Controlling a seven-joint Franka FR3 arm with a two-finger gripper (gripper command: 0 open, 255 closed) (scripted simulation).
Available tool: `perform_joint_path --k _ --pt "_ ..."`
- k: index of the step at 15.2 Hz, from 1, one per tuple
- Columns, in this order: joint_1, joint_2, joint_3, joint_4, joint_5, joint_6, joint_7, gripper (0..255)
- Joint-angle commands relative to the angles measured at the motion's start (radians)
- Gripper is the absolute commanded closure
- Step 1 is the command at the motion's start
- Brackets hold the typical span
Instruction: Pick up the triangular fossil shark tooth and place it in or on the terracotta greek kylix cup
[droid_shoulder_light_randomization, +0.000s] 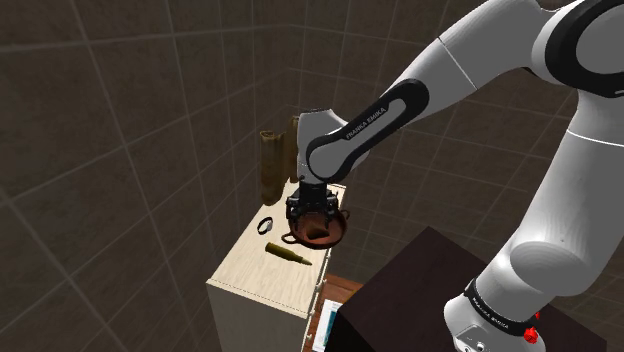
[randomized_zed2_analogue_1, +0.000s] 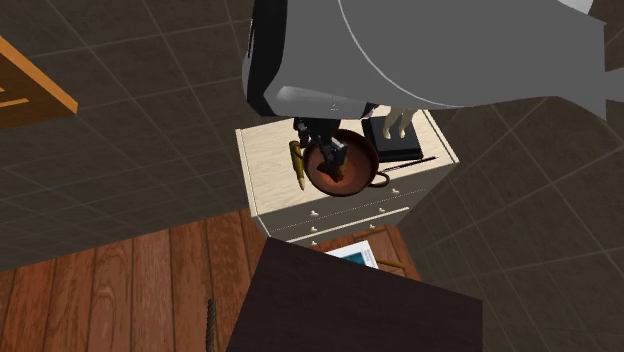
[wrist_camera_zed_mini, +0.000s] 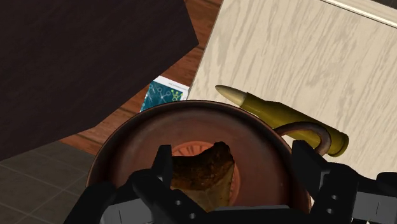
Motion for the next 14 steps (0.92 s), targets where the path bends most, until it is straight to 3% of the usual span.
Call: perform_joint_path --k 1,6,14 --pt "0.0 0.0 0.0 0.0 0.0 0.0 0.0 0" --pt "-0.014 -0.083 0.003 0.051 0.03 -0.131 -0.023 0" --pt "-0.014 -0.083 0.003 0.051 0.03 -0.131 -0.023 0"
